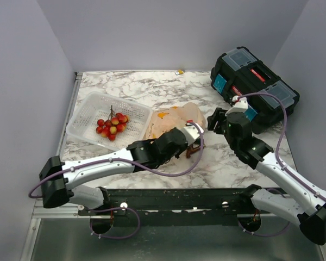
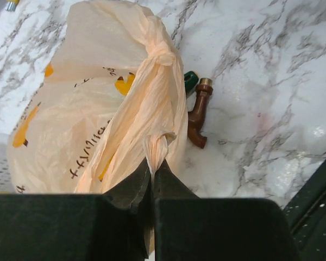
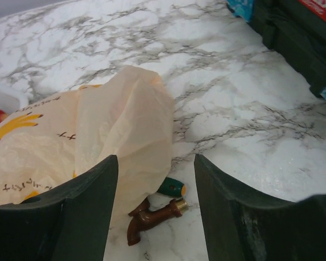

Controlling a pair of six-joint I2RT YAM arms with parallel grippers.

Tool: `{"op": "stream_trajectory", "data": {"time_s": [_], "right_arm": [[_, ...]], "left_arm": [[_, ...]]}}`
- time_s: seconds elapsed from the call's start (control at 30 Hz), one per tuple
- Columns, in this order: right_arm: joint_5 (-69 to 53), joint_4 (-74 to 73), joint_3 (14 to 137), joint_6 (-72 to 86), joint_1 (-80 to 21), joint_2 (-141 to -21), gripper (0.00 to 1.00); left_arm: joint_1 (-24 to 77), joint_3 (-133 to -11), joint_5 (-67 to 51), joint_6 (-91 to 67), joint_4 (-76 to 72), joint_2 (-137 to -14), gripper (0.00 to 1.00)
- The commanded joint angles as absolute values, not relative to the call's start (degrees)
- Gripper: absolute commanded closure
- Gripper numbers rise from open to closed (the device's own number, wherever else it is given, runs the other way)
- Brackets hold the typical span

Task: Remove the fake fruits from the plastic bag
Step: Untie the plastic bag at the center of the board.

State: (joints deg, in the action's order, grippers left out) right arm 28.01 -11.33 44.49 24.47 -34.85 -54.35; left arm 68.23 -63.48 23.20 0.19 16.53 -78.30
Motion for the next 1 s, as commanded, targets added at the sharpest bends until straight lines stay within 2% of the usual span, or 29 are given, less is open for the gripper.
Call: {"op": "stream_trajectory", "data": {"time_s": [0.0,0.13,0.27,0.47,0.6,0.77,0.97], "right_arm": [[12.2,-5.9,44.5,18.3,-34.7,-54.5,0.36],[-2.9,-4.0,47.1,14.7,-34.8,-57.4,0.31],[-12.4,-5.2,51.0,10.1,-36.5,-61.5,0.25],[-9.3,-13.3,56.8,-0.8,-41.5,-66.5,0.13],[-8.6,-19.3,60.7,-6.0,-41.6,-69.7,0.09],[-7.2,-26.7,64.9,-8.6,-43.0,-73.8,0.09],[-5.0,-27.7,63.6,-7.8,-46.1,-73.1,0.08]], "left_arm": [[68.6,-55.4,21.0,-13.0,10.4,-70.3,1.0],[68.6,-50.3,21.7,-17.9,7.4,-63.9,1.0],[68.6,-46.6,22.0,-21.2,4.2,-59.6,1.0],[68.6,-42.3,21.7,-22.9,0.3,-56.2,1.0],[68.6,-41.2,21.7,-22.9,-0.9,-55.2,1.0],[68.6,-41.1,21.6,-22.9,-0.5,-54.4,1.0],[68.6,-39.8,21.9,-23.7,-1.5,-52.6,1.0]]}}
